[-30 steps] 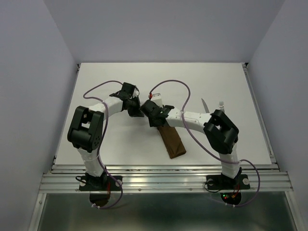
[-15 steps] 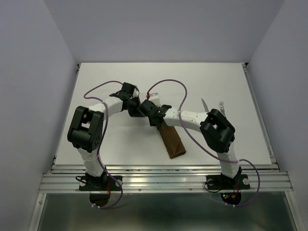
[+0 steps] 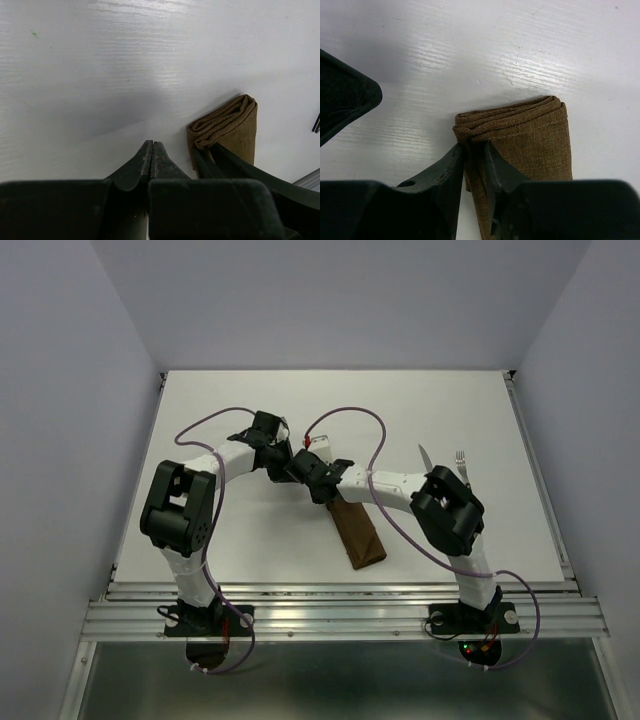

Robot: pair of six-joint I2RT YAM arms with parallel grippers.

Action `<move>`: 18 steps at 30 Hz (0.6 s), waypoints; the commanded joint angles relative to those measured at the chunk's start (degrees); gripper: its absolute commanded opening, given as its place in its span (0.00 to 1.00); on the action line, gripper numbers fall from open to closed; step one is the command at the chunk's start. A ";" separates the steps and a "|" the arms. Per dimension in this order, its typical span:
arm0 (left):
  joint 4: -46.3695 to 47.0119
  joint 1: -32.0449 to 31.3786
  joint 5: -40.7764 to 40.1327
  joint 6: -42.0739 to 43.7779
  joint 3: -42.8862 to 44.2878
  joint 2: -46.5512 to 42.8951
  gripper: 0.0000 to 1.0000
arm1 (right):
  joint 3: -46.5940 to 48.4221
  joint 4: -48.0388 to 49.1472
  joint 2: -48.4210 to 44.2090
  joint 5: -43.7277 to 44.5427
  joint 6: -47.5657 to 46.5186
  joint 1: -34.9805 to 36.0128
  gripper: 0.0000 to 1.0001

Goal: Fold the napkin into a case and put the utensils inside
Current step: Pick up the top corner of the smaller rectangle folded napkin from the center of the board.

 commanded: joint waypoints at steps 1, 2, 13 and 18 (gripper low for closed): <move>0.38 0.12 0.64 0.16 0.09 -1.90 0.01 | 2.36 -0.04 0.09 2.35 0.40 0.03 0.24; 0.38 0.12 0.73 0.24 0.09 -1.90 0.01 | 2.36 -0.13 0.00 2.27 0.57 0.03 0.20; 3.54 0.03 3.97 2.26 -2.36 -4.54 0.08 | -0.44 0.92 -4.29 2.00 1.45 0.03 0.01; 5.48 -0.58 6.88 5.60 -3.77 -7.00 0.16 | -6.85 7.07 -10.09 -2.39 1.45 -0.49 0.01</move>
